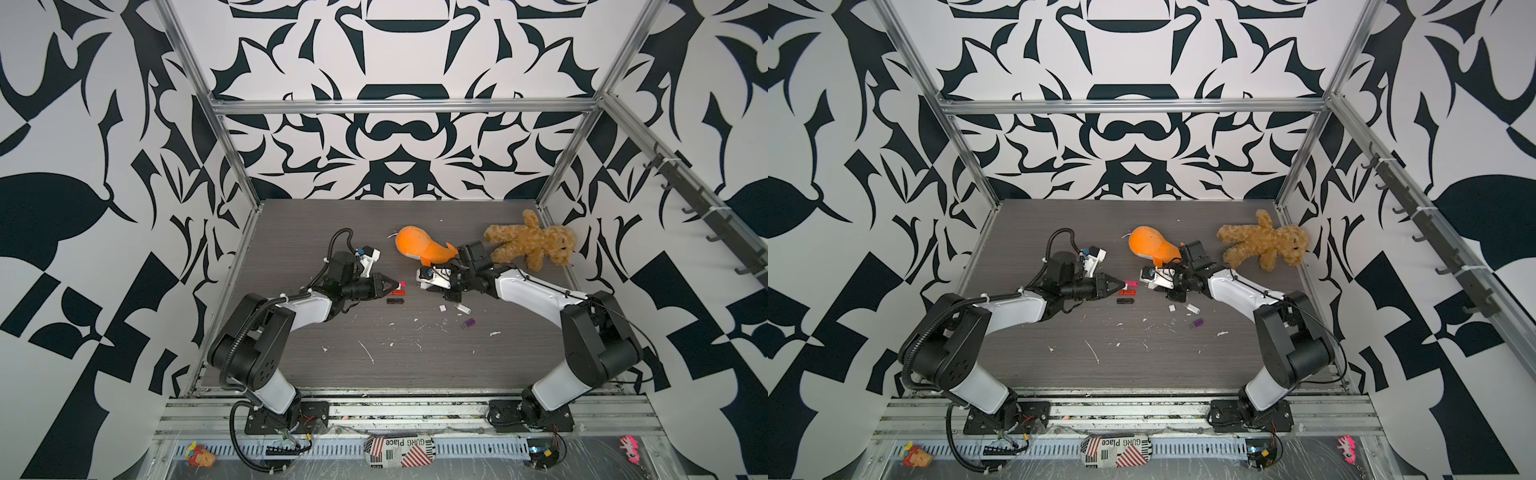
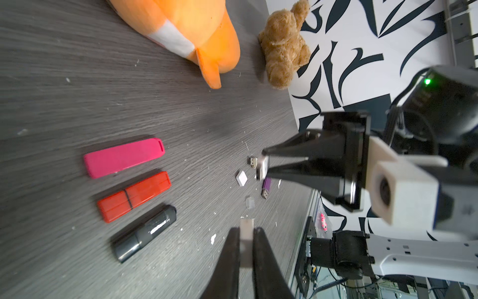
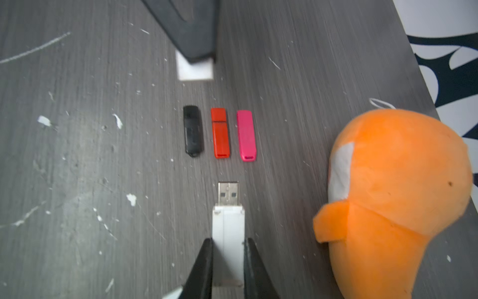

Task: Close the usb drive cover
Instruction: Pick up the USB drive from the center of the board, then close the cover of the USB drive.

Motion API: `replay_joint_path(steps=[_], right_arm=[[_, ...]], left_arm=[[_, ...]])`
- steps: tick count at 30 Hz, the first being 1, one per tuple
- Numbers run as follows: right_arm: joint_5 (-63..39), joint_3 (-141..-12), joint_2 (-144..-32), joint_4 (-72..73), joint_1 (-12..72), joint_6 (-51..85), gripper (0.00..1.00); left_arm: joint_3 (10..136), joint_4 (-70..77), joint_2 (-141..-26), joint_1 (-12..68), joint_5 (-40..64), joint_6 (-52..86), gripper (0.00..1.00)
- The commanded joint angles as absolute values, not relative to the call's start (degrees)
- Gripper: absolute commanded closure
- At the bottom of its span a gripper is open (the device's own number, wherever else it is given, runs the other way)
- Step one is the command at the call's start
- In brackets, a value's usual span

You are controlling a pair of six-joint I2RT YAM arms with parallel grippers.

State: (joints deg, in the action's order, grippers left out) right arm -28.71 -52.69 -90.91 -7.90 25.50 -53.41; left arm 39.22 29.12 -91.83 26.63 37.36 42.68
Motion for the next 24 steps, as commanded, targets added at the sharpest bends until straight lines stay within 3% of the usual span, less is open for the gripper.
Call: replay_joint_path(steps=[1,24], right_arm=[[-28.46,-50.56,-89.19,0.95,27.84,-47.83,0.87],[-26.74,-49.49,-90.31,7.87,32.82,-41.65,0.88]], left_arm=[[37.19,33.38,-90.18,25.99,37.00,45.76,0.87],[36.13,36.14,-91.28,26.10,37.18,47.27,0.87]])
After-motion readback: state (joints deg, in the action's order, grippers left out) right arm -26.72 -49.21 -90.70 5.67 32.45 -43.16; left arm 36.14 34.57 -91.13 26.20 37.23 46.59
